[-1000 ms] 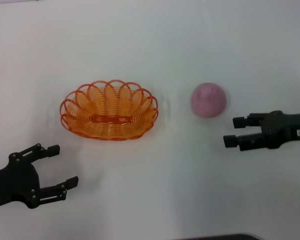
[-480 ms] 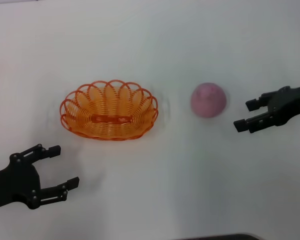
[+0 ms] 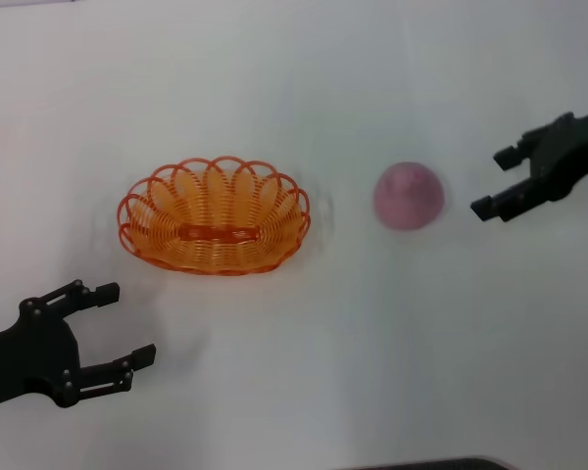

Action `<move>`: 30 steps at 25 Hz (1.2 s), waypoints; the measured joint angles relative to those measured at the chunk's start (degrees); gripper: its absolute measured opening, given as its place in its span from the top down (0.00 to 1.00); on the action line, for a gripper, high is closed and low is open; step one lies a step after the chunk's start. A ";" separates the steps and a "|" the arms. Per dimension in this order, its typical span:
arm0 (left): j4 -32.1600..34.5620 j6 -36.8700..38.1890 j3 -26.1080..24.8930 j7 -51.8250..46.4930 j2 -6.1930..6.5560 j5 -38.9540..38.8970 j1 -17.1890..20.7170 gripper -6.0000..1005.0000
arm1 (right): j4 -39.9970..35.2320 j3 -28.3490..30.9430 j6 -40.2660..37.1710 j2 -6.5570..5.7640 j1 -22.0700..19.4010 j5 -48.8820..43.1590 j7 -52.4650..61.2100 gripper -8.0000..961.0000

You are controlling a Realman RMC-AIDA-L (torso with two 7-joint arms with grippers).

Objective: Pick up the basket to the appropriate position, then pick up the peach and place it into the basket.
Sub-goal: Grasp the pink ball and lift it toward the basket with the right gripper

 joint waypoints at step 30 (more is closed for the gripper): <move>-0.08 -0.04 0.48 -0.13 0.00 0.09 -0.62 0.12 | 9.90 -12.41 14.21 2.05 6.95 -2.34 1.02 0.05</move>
